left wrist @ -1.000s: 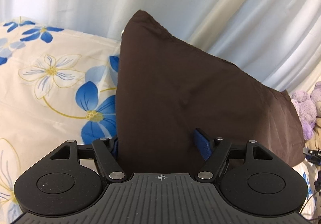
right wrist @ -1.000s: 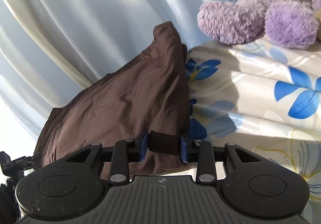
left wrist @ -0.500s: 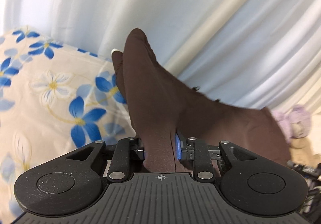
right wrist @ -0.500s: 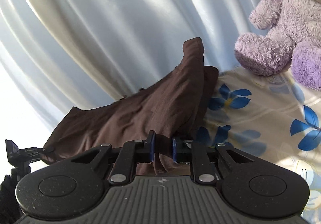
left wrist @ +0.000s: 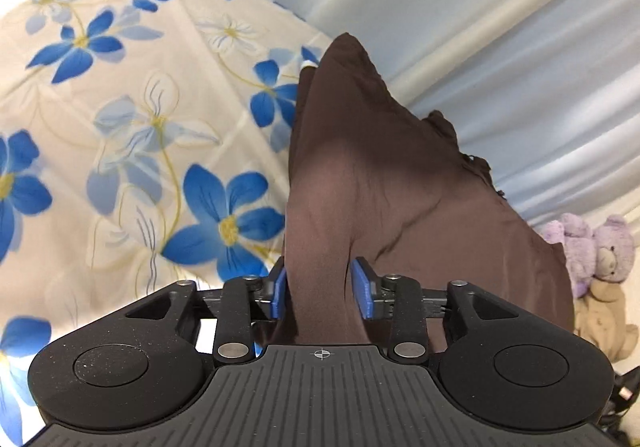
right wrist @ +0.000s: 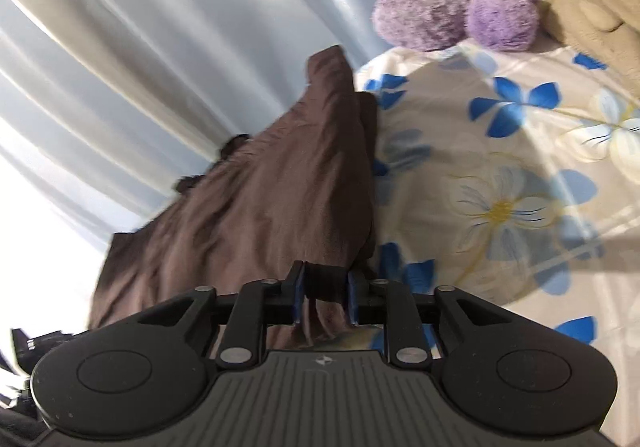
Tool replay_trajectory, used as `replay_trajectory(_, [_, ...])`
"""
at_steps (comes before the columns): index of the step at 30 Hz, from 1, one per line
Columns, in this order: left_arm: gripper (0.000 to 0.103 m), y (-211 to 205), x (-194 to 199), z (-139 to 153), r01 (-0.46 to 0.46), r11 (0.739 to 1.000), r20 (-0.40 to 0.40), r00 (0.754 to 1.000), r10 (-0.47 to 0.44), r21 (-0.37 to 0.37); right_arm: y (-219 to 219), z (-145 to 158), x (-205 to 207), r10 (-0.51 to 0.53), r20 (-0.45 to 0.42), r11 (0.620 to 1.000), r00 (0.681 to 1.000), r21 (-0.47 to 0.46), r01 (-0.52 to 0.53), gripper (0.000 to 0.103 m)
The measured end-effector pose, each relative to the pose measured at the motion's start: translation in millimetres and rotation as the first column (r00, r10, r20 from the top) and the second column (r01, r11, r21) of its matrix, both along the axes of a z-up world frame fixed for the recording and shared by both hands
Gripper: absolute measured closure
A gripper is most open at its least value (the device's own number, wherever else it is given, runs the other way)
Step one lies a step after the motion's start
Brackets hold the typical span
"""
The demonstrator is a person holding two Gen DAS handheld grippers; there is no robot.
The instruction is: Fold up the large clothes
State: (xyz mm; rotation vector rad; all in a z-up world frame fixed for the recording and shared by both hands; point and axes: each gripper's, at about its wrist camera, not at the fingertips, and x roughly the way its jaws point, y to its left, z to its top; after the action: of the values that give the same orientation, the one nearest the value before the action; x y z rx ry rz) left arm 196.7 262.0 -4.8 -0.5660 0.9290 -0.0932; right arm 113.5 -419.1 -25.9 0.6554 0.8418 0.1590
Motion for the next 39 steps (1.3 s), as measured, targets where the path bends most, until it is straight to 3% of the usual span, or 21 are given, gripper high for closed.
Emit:
replay_trajectory(3, [0.041, -8, 18, 9, 0.018, 0.998, 0.090, 0.996, -0.024, 0.068, -4, 3, 14, -0.054, -0.003, 0.997, 0.999, -0.054, 0.053, 0.067])
replay_trajectory(4, [0.035, -12, 25, 9, 0.027, 0.997, 0.108, 0.994, -0.035, 0.072, -5, 5, 19, -0.065, 0.015, 0.996, 0.998, -0.054, 0.066, 0.054])
replay_trajectory(6, [0.031, -19, 45, 3, 0.043, 0.995, 0.120, 0.991, -0.053, 0.085, -4, 10, 33, -0.077, 0.068, 0.994, 0.995, -0.075, 0.082, 0.044])
replay_trajectory(8, [0.032, -25, 58, -5, 0.041, 0.991, 0.093, 0.994, -0.053, 0.127, 4, 7, 54, -0.053, 0.078, 0.991, 0.996, -0.116, 0.062, 0.044])
replay_trajectory(11, [0.048, -31, 70, -14, 0.034, 0.988, 0.088, 0.995, -0.048, 0.152, 23, -6, 84, -0.036, 0.035, 0.975, 0.999, -0.219, 0.043, 0.050])
replay_trajectory(13, [0.065, -32, 74, -14, 0.025, 0.983, 0.102, 0.994, -0.044, 0.181, 32, -11, 95, -0.031, 0.045, 0.966, 0.999, -0.256, 0.041, 0.069])
replay_trajectory(14, [0.068, -32, 75, -13, 0.022, 0.983, 0.113, 0.993, -0.043, 0.181, 37, -12, 100, -0.029, 0.052, 0.961, 0.998, -0.274, 0.042, 0.080])
replay_trajectory(17, [0.075, -30, 70, -8, -0.011, 0.983, 0.168, 0.986, -0.020, 0.183, 48, -10, 104, -0.044, 0.092, 0.931, 0.995, -0.357, 0.074, 0.088])
replay_trajectory(20, [0.072, -34, 69, -16, -0.034, 0.970, 0.177, 0.984, -0.009, 0.241, 51, -9, 101, -0.090, 0.144, 0.913, 0.985, -0.383, 0.140, 0.088])
replay_trajectory(24, [0.055, -33, 58, -11, -0.094, 0.953, 0.185, 0.982, 0.041, 0.287, 60, -22, 100, -0.094, 0.107, 0.884, 0.990, -0.448, 0.132, 0.078])
replay_trajectory(26, [0.055, -37, 53, 5, -0.136, 0.932, 0.227, 0.972, 0.060, 0.336, 63, -10, 91, -0.102, 0.160, 0.843, 0.982, -0.510, 0.171, 0.077])
replay_trajectory(28, [0.055, -54, 55, 21, -0.115, 0.932, 0.277, 0.961, 0.017, 0.344, 66, 6, 81, -0.130, 0.263, 0.799, 0.956, -0.544, 0.258, 0.075])
replay_trajectory(30, [0.047, -88, 66, 31, -0.029, 0.943, 0.317, 0.945, -0.083, 0.333, 79, 21, 78, -0.119, 0.364, 0.807, 0.924, -0.506, 0.303, 0.073])
replay_trajectory(31, [0.038, -110, 73, 32, 0.029, 0.940, 0.333, 0.931, -0.150, 0.340, 91, 25, 82, -0.093, 0.385, 0.834, 0.918, -0.473, 0.283, 0.073])
replay_trajectory(33, [0.031, -155, 91, 25, 0.120, 0.915, 0.337, 0.905, -0.260, 0.385, 128, 26, 101, 0.006, 0.384, 0.902, 0.923, -0.401, 0.161, 0.074])
replay_trajectory(34, [0.031, -175, 101, 18, 0.158, 0.899, 0.338, 0.889, -0.310, 0.408, 152, 22, 113, 0.066, 0.359, 0.922, 0.931, -0.378, 0.081, 0.082])
replay_trajectory(35, [0.031, -192, 111, 9, 0.171, 0.886, 0.339, 0.879, -0.335, 0.432, 179, 16, 126, 0.138, 0.329, 0.931, 0.934, -0.364, -0.009, 0.093])
replay_trajectory(37, [0.028, -216, 131, -12, 0.144, 0.854, 0.327, 0.882, -0.340, 0.500, 226, 2, 145, 0.243, 0.314, 0.919, 0.918, -0.378, -0.114, 0.097])
replay_trajectory(39, [0.023, -223, 150, -35, 0.096, 0.839, 0.303, 0.905, -0.297, 0.536, 258, -15, 164, 0.273, 0.285, 0.908, 0.919, -0.392, -0.148, 0.098])
